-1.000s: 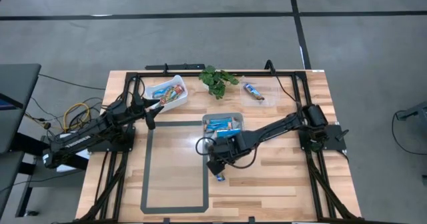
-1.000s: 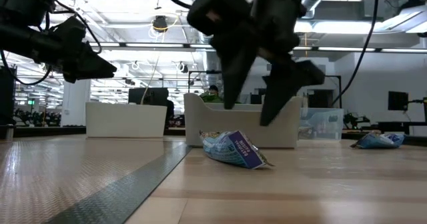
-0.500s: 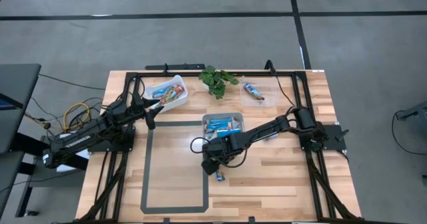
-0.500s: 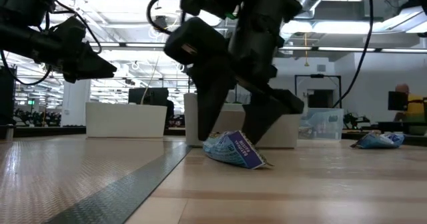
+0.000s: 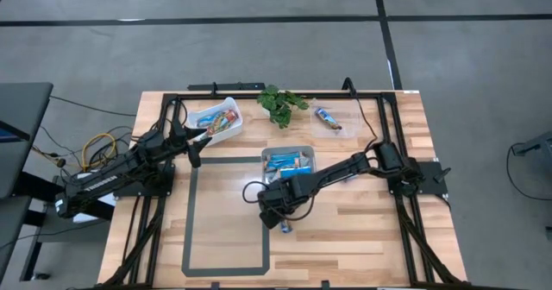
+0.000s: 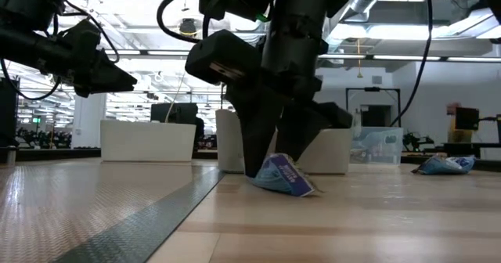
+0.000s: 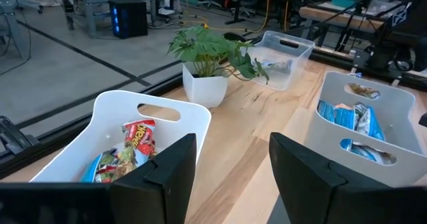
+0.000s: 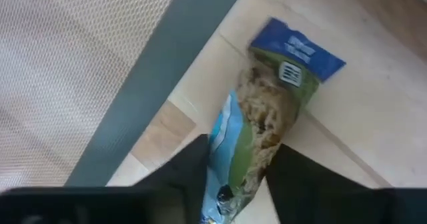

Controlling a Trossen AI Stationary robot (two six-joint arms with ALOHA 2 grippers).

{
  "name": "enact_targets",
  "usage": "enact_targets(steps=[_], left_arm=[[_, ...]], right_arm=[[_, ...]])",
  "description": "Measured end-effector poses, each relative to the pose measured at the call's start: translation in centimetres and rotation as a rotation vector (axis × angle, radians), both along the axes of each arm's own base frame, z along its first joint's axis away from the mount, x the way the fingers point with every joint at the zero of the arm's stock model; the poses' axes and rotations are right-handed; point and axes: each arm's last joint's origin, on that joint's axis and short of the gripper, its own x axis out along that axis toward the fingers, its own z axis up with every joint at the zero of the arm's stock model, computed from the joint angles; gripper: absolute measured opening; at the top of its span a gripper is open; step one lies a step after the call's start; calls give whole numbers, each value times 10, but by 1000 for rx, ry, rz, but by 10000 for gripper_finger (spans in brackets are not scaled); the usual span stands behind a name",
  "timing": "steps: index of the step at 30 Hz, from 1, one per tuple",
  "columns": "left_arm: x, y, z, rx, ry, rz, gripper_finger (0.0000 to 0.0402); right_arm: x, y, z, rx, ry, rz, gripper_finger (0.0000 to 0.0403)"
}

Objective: Pick and place Granola Bars by type
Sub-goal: Put the blue granola bar into the transparent bin

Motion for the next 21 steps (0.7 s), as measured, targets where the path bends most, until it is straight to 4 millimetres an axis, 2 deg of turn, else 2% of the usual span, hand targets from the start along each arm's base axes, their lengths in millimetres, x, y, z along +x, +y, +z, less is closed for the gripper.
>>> enact_targets(steps=[5, 11, 15, 17, 19, 21], left_arm=[[0, 0, 0, -5, -3, 1, 183], [0, 0, 0, -2, -1, 0, 183], [0, 0, 0, -2, -1, 1, 183], [0, 0, 0, 2, 1, 0, 183], [0, 0, 0, 2, 2, -1, 183], [0, 0, 0, 4, -1, -1, 183]], right_arm=[[3, -2, 0, 20, -22, -3, 65], [8, 1, 9, 78, -90, 13, 36], [16, 2, 36, 94, -240, 62, 28], [15, -1, 54, 73, -286, 74, 26], [22, -6, 73, 58, -402, 85, 24], [19, -14, 90, 11, -431, 82, 24]])
